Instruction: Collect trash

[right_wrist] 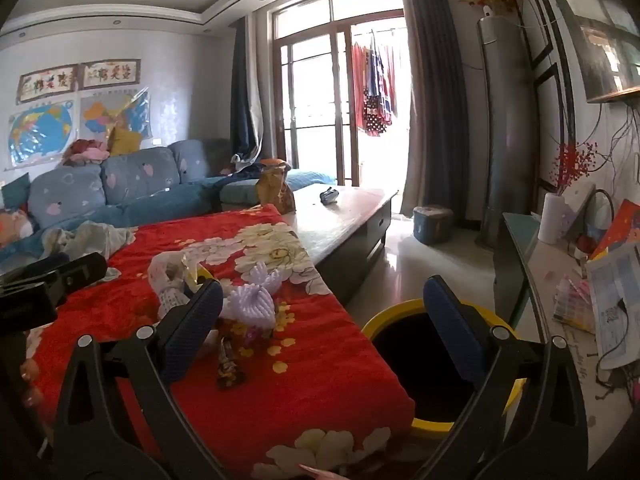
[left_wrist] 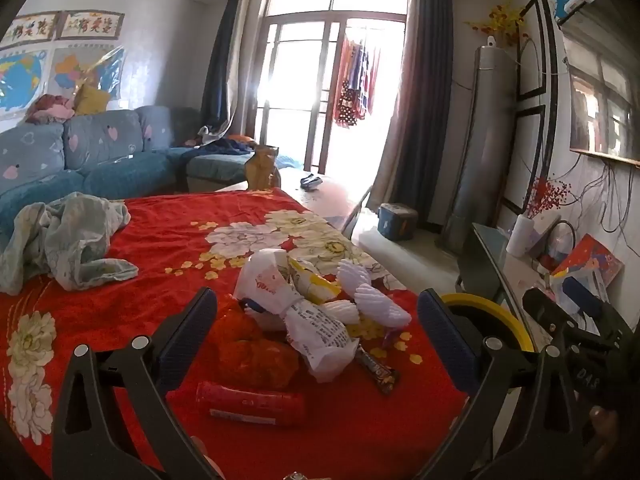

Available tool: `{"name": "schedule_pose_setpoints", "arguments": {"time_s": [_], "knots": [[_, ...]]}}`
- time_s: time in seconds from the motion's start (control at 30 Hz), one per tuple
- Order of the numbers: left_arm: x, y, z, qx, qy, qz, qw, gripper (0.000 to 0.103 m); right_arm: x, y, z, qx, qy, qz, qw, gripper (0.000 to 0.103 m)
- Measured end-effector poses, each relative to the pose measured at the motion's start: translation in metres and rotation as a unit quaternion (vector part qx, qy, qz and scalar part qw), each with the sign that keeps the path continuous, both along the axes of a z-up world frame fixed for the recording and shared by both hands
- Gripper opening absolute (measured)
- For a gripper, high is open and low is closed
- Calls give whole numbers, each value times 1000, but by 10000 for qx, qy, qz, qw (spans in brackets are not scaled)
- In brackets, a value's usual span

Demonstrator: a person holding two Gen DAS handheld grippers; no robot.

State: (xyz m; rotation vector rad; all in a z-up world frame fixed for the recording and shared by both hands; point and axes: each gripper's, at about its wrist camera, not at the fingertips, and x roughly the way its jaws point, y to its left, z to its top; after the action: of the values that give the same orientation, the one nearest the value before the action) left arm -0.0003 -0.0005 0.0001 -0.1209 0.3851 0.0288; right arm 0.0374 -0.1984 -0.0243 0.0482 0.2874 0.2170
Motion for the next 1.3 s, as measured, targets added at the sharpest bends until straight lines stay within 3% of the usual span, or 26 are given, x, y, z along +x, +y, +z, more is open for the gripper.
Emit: {"name": "schedule_pose_setpoints", "arguments": {"time_s": [1.3], "knots": [[0, -5, 0, -33, -5, -8, 10000, 97, 2, -1, -4, -53, 55, 1, 10000, 92]]}}
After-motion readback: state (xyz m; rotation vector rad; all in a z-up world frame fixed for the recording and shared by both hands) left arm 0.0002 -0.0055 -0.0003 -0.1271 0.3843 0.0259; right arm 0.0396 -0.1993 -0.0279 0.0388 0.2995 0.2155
